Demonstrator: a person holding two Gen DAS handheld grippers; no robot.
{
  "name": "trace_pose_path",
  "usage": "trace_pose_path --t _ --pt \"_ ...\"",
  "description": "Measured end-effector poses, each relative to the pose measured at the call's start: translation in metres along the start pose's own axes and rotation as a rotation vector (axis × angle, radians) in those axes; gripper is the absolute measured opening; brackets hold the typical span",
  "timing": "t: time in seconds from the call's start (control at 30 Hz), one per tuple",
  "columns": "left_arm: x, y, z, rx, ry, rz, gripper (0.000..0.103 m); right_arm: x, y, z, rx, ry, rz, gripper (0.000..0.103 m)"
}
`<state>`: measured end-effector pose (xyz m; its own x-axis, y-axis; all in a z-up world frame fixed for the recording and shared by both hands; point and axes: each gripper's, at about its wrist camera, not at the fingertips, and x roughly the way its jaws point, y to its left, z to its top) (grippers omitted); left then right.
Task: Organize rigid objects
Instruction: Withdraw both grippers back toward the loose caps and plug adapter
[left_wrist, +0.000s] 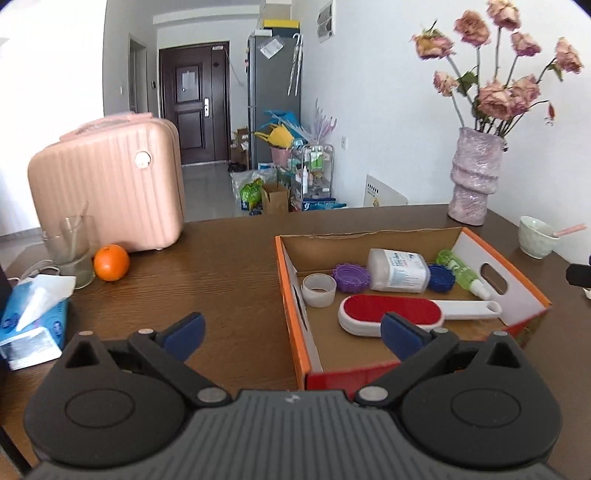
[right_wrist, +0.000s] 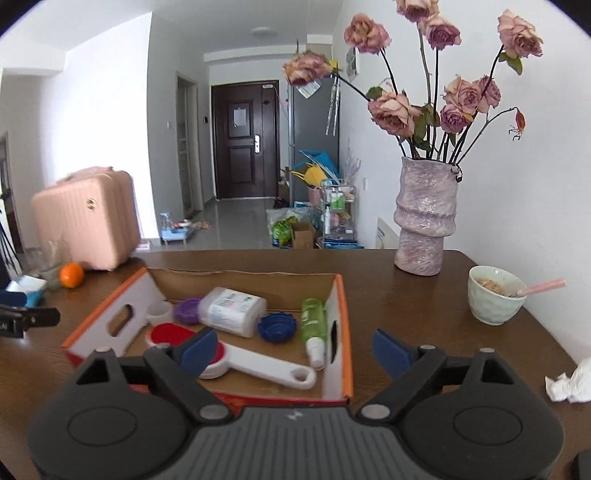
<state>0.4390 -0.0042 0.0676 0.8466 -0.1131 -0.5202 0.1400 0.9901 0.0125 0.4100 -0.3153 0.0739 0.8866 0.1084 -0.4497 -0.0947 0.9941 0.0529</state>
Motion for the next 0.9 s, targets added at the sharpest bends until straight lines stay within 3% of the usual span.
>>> trace_pose_path --t 0.27,0.37,0.47,0.6,0.77,0.9 --pt "-0.065 -0.006 -0.030 0.003 -0.061 0.007 0.103 -0.057 0.011 -0.018 0.012 -0.047 0.015 0.092" --pt "-0.100 -0.017 -0.061 0.028 -0.123 -0.017 0.103 -0.081 0.015 -0.043 0.025 -0.096 0.024 0.099" --pt "-0.128 -0.028 -0.092 0.051 -0.144 -0.026 0.103 -0.101 0.022 -0.076 0.035 -0.124 0.004 0.100" --pt "-0.160 -0.032 -0.142 0.041 -0.213 -0.031 0.103 -0.131 0.038 -0.128 -0.002 -0.132 0.052 0.100" --pt "-0.171 -0.029 -0.188 0.032 -0.152 -0.064 0.103 -0.161 0.058 -0.186 -0.017 -0.100 0.074 0.100" --pt "-0.174 -0.031 -0.199 0.052 -0.129 -0.068 0.103 -0.173 0.063 -0.206 0.036 -0.090 0.106 0.101"
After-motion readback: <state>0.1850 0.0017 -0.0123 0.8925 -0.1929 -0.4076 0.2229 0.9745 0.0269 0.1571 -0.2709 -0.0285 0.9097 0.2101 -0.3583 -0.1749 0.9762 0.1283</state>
